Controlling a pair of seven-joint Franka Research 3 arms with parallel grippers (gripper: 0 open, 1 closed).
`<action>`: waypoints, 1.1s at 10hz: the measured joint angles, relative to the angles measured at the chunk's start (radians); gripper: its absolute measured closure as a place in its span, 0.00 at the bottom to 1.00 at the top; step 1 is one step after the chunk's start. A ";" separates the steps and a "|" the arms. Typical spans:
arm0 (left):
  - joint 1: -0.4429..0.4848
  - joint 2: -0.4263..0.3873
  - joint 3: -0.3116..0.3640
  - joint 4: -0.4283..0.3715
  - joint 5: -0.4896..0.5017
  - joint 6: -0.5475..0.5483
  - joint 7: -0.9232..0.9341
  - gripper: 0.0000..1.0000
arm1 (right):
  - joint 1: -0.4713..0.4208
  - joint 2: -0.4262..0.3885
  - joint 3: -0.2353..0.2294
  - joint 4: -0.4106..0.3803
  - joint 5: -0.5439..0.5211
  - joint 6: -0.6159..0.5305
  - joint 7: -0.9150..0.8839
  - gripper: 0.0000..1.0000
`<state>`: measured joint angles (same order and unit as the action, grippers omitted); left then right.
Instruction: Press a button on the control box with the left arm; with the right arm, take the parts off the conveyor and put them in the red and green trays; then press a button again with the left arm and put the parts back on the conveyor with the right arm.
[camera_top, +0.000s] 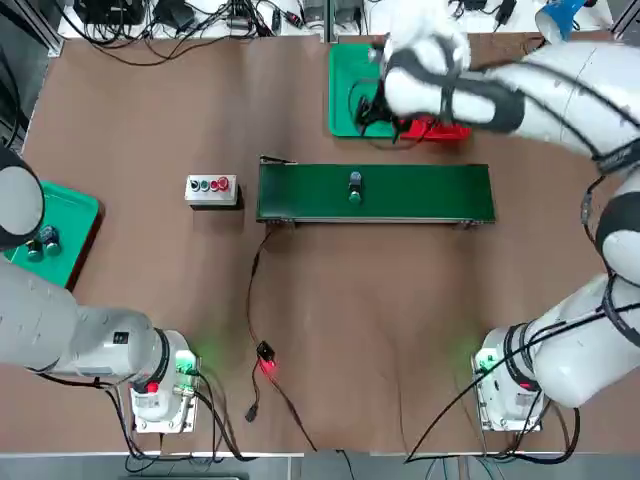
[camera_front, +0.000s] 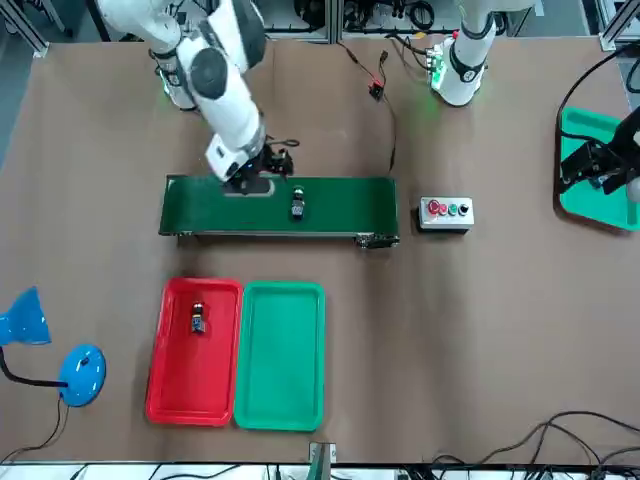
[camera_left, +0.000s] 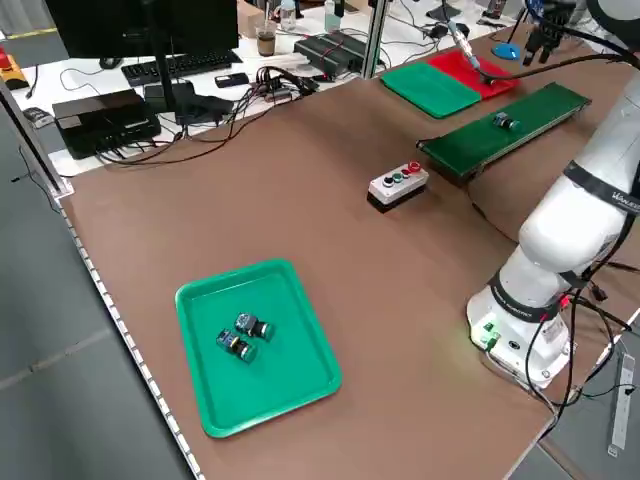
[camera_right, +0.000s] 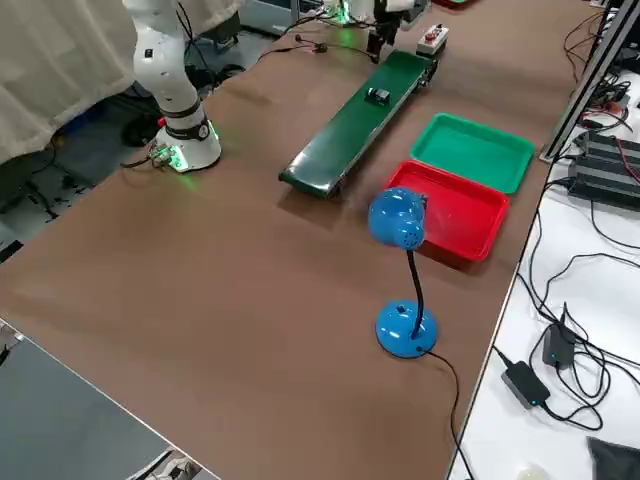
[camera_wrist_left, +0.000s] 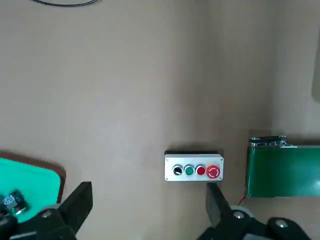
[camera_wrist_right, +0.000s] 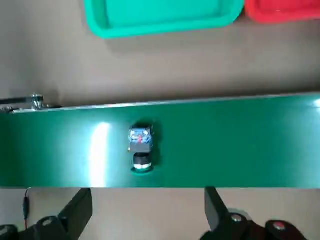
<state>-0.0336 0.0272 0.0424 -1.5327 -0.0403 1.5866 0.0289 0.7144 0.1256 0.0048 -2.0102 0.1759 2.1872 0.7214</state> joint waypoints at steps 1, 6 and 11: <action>0.000 0.000 0.000 0.000 0.000 0.000 0.000 0.00 | 0.030 0.000 0.000 -0.033 0.000 0.049 0.058 0.01; 0.000 0.000 0.000 0.000 0.000 0.000 0.000 0.00 | 0.071 0.103 -0.002 -0.066 0.000 0.225 0.213 0.01; 0.000 0.000 0.000 0.000 0.000 0.000 0.000 0.00 | 0.085 0.255 -0.011 -0.026 -0.001 0.335 0.222 0.01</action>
<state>-0.0334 0.0272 0.0427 -1.5326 -0.0403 1.5866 0.0289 0.7994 0.3806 -0.0064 -2.0359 0.1750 2.5220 0.9433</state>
